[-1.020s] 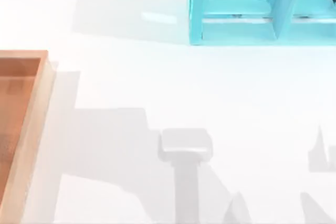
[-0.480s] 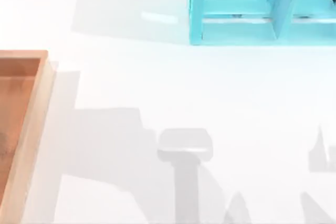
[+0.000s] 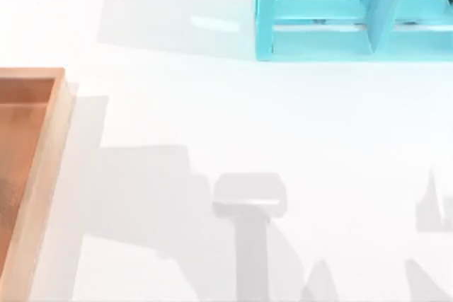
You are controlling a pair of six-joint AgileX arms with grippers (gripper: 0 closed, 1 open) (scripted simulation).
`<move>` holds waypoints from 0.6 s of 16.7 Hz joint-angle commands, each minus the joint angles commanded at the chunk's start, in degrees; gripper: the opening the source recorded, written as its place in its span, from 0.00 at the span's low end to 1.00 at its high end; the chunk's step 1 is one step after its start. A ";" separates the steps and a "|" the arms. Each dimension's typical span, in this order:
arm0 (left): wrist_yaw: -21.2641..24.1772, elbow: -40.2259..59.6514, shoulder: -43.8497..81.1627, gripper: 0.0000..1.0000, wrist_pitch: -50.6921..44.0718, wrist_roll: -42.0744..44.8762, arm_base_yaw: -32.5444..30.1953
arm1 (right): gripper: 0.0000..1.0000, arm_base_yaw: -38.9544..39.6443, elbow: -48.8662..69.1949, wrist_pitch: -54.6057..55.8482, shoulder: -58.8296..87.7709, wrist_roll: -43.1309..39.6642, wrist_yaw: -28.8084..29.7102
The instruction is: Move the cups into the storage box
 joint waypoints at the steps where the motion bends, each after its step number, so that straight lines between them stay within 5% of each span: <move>1: 0.00 0.00 0.00 1.00 0.00 0.00 0.00 | 1.00 0.00 0.00 0.00 0.00 0.00 0.00; 10: 0.00 0.17 -0.01 1.00 -0.14 -0.01 -0.09 | 1.00 0.00 0.00 0.00 0.00 0.00 0.00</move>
